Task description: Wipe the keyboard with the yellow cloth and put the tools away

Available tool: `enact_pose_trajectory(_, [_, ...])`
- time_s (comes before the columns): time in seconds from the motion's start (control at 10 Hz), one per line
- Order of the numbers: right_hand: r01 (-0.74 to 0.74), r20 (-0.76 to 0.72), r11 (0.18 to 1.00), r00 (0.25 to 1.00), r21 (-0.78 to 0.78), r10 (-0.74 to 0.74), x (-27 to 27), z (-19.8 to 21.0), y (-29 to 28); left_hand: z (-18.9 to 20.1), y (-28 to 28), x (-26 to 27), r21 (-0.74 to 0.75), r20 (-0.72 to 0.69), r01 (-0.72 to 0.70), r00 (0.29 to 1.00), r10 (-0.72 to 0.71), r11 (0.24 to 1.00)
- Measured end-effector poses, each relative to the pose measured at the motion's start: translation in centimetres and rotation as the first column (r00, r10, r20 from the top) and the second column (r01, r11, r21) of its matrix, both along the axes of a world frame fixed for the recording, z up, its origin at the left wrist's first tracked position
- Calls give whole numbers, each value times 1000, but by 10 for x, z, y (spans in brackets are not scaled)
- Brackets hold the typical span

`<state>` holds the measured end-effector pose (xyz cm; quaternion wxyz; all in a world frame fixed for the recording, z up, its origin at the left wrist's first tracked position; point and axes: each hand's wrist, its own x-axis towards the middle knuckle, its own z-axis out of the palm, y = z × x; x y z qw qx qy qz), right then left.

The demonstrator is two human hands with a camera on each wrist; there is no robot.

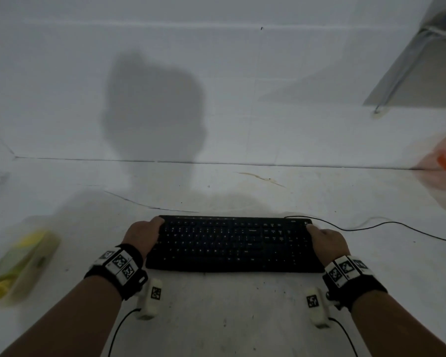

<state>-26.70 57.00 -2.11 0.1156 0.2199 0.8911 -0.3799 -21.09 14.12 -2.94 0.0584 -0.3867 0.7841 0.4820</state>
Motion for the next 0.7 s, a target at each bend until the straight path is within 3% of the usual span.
enact_pose_trajectory(0.3, [-50, 0, 994, 999, 93, 50, 0, -1, -7, -4, -2, -3, -97, -2, 119, 993, -119, 988])
enact_pose_trajectory(0.5, [-101, -9, 981, 994, 168, 104, 10, 8, -12, -1, 1, 12, -252, 25, 241, 970, -242, 937])
enact_pose_trajectory(0.6, [-160, -131, 965, 973, 210, 190, 25, 28, -17, 25, 19, 30, -300, -111, 204, 963, -247, 932])
enact_pose_trajectory(0.7, [-271, -239, 944, 920, 189, 312, 49, 49, -22, 55, 44, 55, -314, -271, 278, 890, -366, 908])
